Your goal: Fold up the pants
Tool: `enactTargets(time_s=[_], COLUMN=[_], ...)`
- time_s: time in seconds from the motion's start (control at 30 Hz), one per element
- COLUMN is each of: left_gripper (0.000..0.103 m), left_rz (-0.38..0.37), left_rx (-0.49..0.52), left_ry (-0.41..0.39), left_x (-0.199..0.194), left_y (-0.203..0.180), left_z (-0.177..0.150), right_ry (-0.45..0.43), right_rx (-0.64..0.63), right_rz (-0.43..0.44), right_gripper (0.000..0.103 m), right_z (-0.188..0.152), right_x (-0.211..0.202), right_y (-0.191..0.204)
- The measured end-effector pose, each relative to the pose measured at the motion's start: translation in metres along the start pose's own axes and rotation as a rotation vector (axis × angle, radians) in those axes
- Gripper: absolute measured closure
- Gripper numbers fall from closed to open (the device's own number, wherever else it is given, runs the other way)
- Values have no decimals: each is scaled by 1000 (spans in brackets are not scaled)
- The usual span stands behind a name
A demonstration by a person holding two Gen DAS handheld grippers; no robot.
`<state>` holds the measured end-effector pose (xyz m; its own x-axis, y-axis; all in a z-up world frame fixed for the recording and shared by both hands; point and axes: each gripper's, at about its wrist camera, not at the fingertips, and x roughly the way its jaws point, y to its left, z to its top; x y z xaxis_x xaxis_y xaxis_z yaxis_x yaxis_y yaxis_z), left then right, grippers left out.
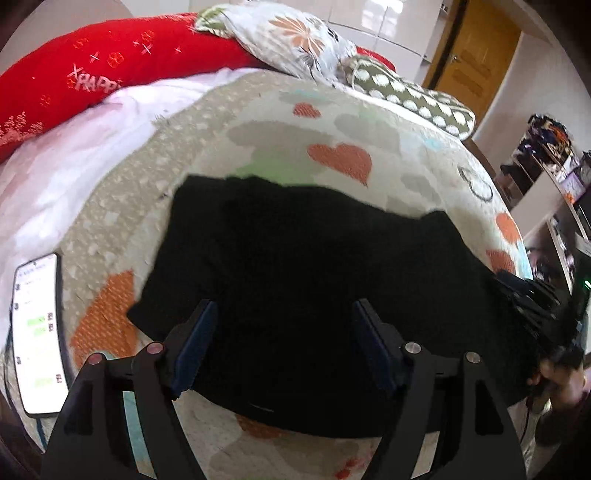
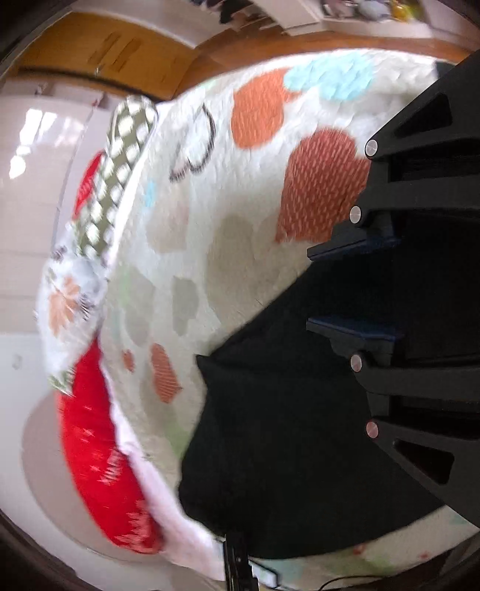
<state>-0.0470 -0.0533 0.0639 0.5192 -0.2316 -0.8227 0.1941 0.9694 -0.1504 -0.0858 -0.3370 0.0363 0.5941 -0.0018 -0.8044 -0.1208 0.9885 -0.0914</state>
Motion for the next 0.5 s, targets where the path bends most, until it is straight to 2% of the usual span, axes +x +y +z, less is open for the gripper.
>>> enactTargets(time_s=[0.07,0.1,0.23,0.37,0.5], left_gripper=[28,28,28,28,28], left_rz=[-6,-9,7,34,17], left_rx=[-4,-10,-38,-17,-13], left_ry=[17,18,-10,19,9], left_x=[1,1,-2,8,-5], left_y=[2,3,8,6,4], left_z=[-2,-1,-2,-5,-8], right_ry=[17,6,-18,-7,-47], right_rx=[-21,-26,48,58,151], right_rz=[-1,-5,-5,-20,4], right_gripper=[94,102,102,102,95], right_z=[0,0,-2,-6,-11], right_x=[7,3,-2,9,-22], right_y=[1,1,-15,-14,-23])
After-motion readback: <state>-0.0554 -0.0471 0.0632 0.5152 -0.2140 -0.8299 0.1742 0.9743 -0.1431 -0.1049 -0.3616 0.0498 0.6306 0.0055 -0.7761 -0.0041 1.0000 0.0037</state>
